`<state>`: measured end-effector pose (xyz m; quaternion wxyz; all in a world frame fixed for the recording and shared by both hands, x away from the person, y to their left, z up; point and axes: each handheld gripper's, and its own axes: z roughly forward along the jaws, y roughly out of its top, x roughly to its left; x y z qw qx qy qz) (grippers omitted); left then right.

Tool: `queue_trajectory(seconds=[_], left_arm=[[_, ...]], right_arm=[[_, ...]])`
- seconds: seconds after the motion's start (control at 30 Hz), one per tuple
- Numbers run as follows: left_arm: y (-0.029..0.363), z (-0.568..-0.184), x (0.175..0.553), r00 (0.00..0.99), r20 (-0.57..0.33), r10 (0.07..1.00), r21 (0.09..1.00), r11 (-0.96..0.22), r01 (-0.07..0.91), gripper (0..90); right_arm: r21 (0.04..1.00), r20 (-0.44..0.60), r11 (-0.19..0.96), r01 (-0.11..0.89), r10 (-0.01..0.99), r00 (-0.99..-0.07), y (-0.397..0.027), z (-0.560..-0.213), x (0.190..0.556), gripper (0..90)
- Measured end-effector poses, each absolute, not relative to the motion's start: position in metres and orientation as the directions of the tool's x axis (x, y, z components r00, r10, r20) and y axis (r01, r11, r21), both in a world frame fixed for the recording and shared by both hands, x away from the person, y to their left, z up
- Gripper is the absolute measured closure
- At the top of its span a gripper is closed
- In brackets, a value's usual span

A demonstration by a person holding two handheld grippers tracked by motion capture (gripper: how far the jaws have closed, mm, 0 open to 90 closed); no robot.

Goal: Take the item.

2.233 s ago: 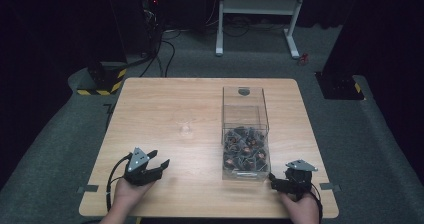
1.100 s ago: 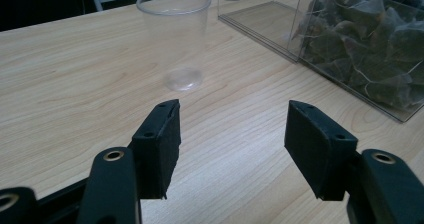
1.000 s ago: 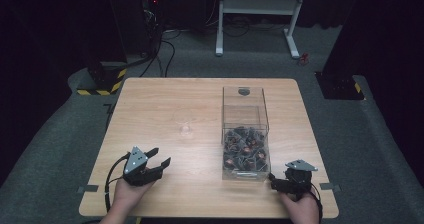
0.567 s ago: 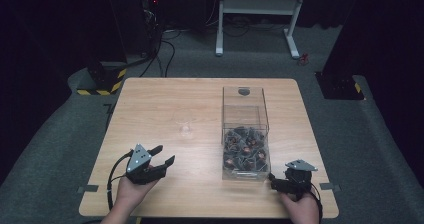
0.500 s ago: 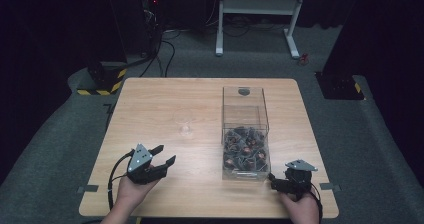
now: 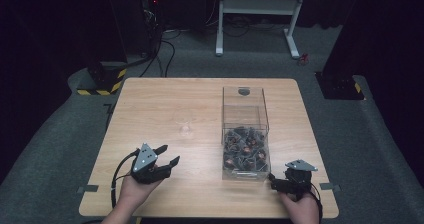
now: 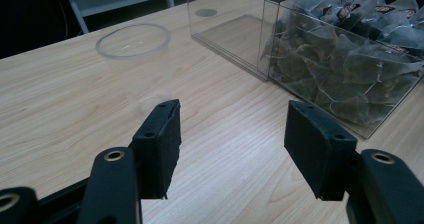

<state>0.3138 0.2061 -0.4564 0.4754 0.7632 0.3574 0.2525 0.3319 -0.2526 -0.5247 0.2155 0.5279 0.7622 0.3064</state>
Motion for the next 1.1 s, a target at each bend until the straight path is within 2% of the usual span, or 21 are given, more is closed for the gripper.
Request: queue_trajectory(seconds=[1.1], left_arm=[[0.167,-0.439,0.321,0.676,0.013,0.737,0.928,-0.261,0.267,40.4]], right_arm=[[0.695,-0.005,0.255,0.673,0.937,-0.350,-0.253,-0.525,0.332,7.5]])
